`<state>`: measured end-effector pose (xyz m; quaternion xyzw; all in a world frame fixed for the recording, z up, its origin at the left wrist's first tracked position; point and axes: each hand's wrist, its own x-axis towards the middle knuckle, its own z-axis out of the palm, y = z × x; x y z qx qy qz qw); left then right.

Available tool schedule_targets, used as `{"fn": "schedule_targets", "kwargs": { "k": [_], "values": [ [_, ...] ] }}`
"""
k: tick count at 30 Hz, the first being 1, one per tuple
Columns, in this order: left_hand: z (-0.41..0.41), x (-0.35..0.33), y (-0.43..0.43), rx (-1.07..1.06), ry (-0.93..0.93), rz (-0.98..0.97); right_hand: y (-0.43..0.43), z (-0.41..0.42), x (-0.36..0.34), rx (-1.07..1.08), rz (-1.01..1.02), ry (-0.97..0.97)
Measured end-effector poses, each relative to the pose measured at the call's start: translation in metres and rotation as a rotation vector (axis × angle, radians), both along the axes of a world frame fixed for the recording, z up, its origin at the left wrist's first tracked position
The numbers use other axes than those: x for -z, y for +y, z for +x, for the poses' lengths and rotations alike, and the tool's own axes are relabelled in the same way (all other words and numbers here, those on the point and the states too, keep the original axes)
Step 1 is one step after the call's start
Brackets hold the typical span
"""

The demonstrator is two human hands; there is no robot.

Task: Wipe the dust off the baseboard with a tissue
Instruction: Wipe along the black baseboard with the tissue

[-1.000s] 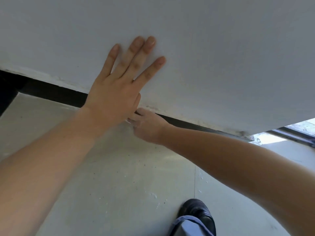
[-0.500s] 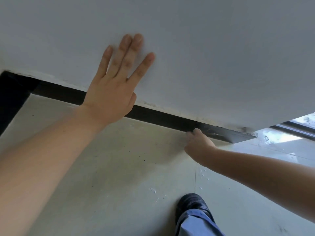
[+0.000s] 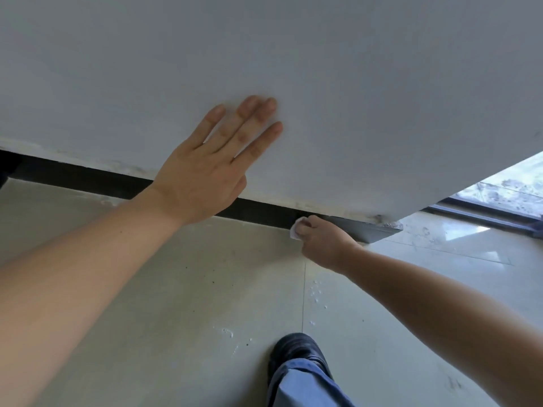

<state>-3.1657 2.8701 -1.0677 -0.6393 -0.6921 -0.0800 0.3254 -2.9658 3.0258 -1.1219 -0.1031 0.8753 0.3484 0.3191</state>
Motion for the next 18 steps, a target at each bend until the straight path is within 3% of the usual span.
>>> {"fn": "schedule_targets", "kwargs": {
  "k": [4, 8, 11, 18],
  "values": [
    [0.007, 0.004, 0.012, 0.018, 0.009, 0.045, 0.012, 0.039, 0.009, 0.161, 0.040, -0.089],
    [0.003, 0.009, 0.015, 0.000, 0.006, 0.050, -0.010, 0.041, 0.012, -0.032, -0.035, -0.044],
    [0.006, 0.011, 0.017, -0.017, -0.005, 0.053, -0.021, 0.017, 0.011, -0.195, -0.077, 0.105],
    [0.014, 0.009, 0.019, -0.008, -0.034, 0.055, 0.034, 0.017, -0.008, -0.194, -0.078, 0.208]
  ]
}}
